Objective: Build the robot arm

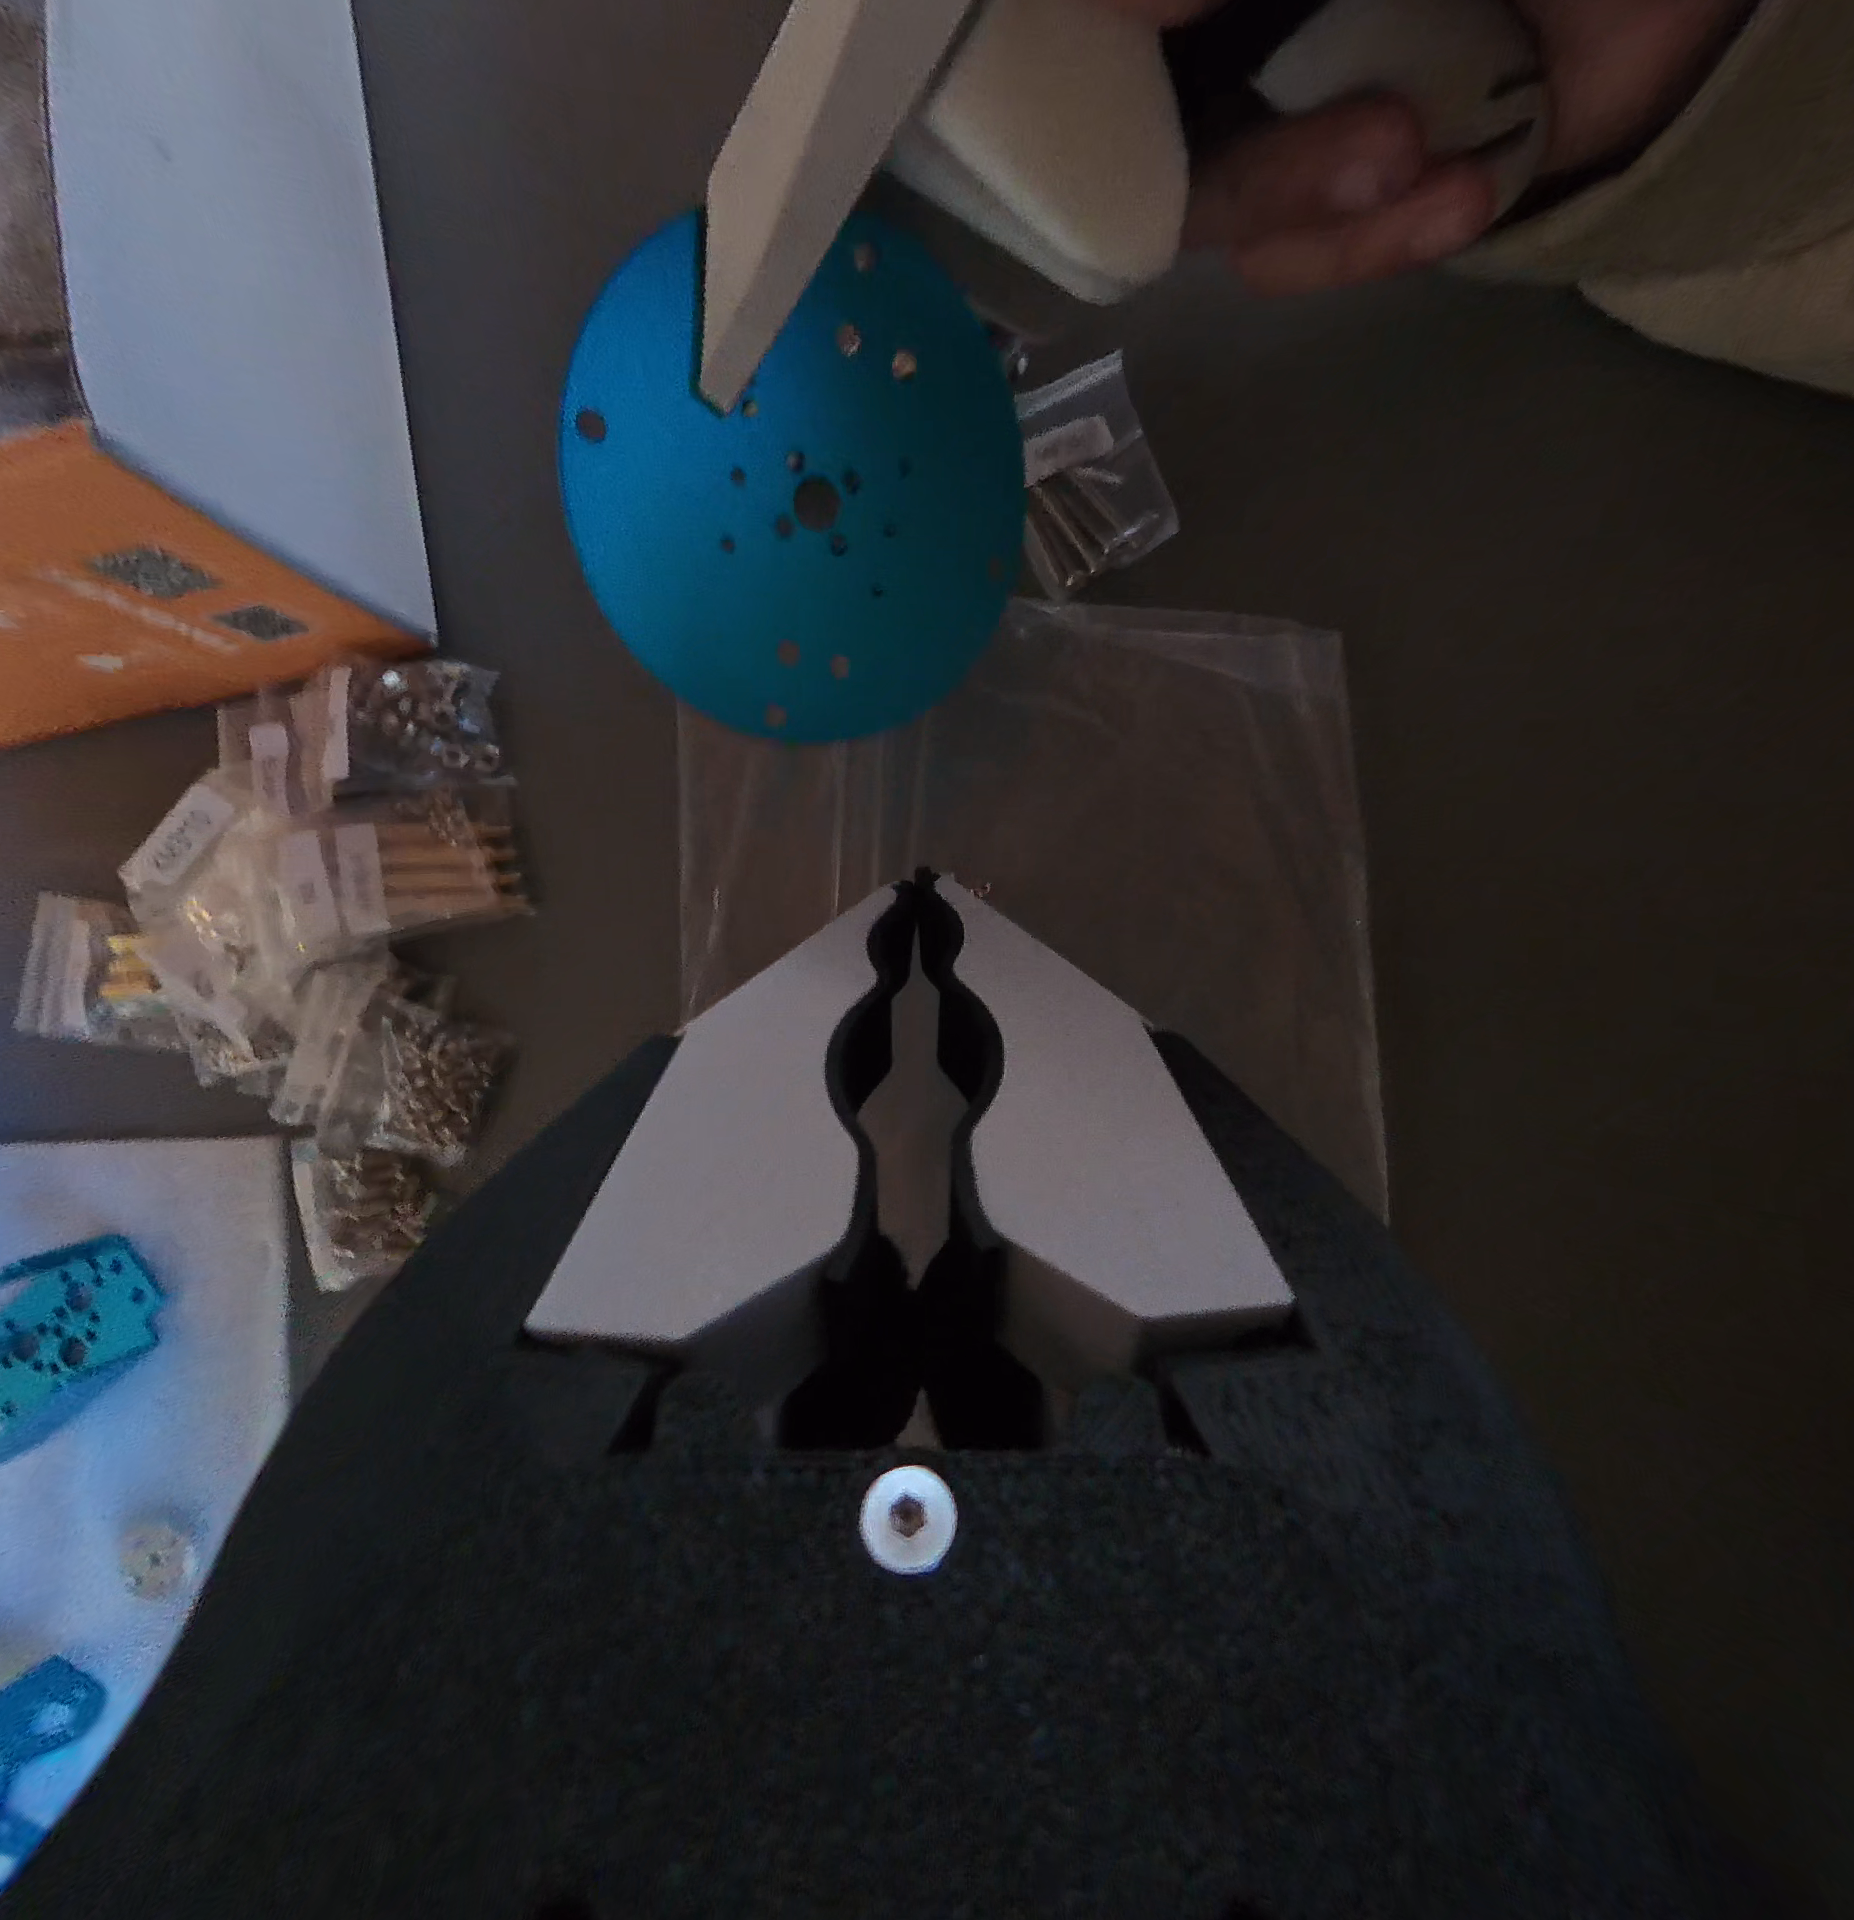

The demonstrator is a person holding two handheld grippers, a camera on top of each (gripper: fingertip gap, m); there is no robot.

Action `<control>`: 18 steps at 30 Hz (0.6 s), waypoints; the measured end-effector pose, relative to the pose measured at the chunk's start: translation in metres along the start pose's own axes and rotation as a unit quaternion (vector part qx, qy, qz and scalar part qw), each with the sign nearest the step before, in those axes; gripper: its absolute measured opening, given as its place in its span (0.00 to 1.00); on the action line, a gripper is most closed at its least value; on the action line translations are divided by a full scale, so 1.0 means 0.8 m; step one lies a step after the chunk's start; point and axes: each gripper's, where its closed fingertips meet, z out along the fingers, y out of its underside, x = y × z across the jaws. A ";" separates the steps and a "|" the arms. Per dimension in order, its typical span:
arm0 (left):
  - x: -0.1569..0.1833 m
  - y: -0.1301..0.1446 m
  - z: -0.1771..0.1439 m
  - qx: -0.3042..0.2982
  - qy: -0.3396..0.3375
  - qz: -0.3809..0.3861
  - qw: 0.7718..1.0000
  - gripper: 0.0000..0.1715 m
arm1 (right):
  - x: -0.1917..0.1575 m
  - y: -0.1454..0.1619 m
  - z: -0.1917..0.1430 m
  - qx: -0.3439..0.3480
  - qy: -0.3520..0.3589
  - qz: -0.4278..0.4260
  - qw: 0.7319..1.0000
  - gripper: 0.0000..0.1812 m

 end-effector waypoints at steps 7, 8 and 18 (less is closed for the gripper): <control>-0.011 0.034 -0.017 0.026 -0.066 -0.110 0.991 0.07 | 0.008 -0.003 -0.001 0.006 0.029 -0.031 0.999 0.02; -0.013 0.040 -0.026 0.030 -0.079 -0.129 0.988 0.09 | 0.007 -0.002 0.001 0.002 0.029 -0.035 0.999 0.02; 0.039 0.084 -0.069 0.078 -0.150 -0.221 0.960 0.10 | 0.000 0.007 0.010 -0.011 -0.016 -0.005 1.000 0.02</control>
